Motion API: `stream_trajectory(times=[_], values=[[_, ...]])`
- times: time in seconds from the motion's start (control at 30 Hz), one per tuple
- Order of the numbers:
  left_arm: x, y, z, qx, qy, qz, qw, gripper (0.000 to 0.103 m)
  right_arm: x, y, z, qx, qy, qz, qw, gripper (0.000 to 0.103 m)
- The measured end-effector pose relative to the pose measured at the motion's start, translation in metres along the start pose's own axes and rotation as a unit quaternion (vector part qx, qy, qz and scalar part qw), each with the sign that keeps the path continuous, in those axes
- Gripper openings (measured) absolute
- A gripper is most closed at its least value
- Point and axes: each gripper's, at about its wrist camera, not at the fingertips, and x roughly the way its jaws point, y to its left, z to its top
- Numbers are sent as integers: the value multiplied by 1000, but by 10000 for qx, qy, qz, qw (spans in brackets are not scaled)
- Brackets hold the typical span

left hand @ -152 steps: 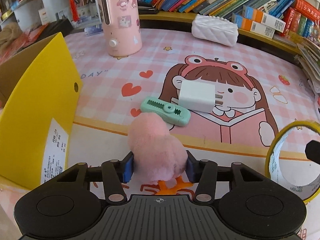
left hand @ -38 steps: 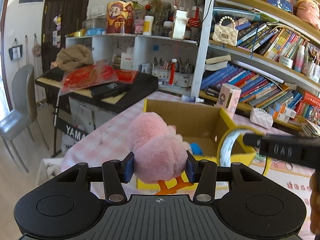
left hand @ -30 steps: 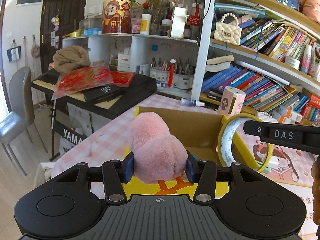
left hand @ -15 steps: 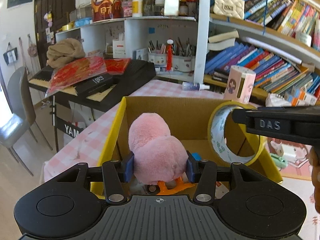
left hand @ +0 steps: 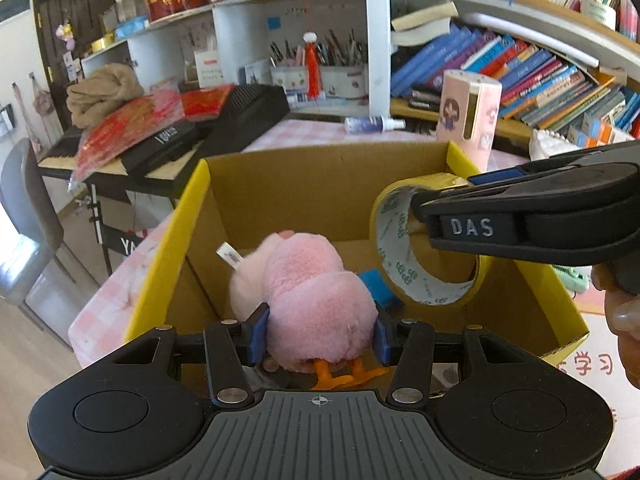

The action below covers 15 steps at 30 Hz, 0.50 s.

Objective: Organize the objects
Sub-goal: 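Lower the pink plush with the left gripper while the right gripper lowers the tape roll into the box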

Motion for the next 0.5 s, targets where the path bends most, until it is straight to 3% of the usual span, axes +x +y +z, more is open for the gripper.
stream_trajectory(times=[0.5], values=[[20, -3, -1, -158, 379, -49, 9991, 49, 35, 7, 0, -768, 590, 200, 9951, 40]])
